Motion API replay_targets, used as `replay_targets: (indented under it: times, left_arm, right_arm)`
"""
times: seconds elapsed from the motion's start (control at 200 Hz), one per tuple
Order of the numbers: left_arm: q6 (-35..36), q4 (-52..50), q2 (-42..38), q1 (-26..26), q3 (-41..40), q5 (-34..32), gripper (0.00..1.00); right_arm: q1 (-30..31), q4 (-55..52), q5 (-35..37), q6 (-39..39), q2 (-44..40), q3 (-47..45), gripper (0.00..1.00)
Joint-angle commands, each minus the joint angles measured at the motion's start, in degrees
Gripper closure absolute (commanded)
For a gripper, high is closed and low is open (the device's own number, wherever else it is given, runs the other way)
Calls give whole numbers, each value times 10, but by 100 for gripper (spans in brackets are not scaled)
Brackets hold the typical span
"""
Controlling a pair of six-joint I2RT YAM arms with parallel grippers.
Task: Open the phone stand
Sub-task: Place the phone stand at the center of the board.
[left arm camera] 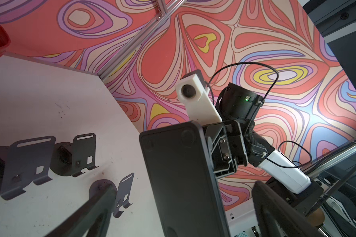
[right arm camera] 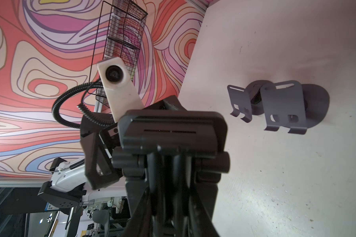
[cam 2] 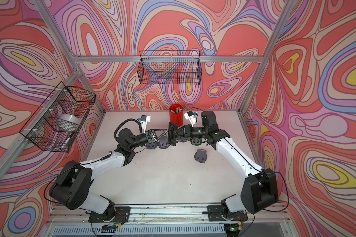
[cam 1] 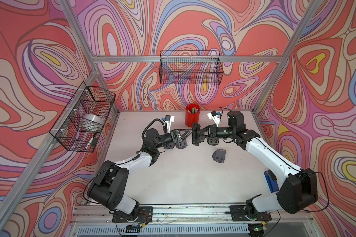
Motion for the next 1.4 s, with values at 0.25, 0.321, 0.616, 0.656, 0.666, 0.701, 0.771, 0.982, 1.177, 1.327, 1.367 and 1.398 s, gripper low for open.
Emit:
replay_targets:
  times: [0.25,0.321,0.616,0.656,0.666,0.701,0.771,0.982,1.177,1.327,1.367,1.398]
  left_arm:
    - [-45,131,73,-13,66,32,0]
    - [-59,154,84,-18,73,36,1]
    - [-64,160,96,-34,87,58,6]
    - [-65,160,94,-34,86,59,7]
    - [-65,160,94,-34,86,60,7]
    - [-65,160,92,-34,84,62,8]
    - [-67,160,91,-36,82,64,11]
    - [-79,169,91,-36,77,71,19]
    - [-85,168,91,-36,74,77,21]
    - [-90,169,93,-37,76,82,24]
    - [-92,169,93,-37,77,82,25]
    - [-92,169,94,-37,78,83,26]
  right_arm:
    - [-4,64,-61,17,-14,4,100]
    - [-4,66,-62,18,-14,4,100]
    - [-5,70,-64,14,-12,13,100]
    - [-5,68,-63,11,-9,15,100]
    - [-5,69,-63,11,-9,15,100]
    - [-6,69,-63,11,-7,16,100]
    - [-7,69,-62,10,-2,21,100]
    - [-10,63,-63,1,12,39,100]
    - [-12,54,-62,-13,25,53,100]
    - [-12,34,-58,-37,32,64,100]
    - [-12,29,-57,-44,34,68,100]
    - [-12,25,-57,-48,35,71,100]
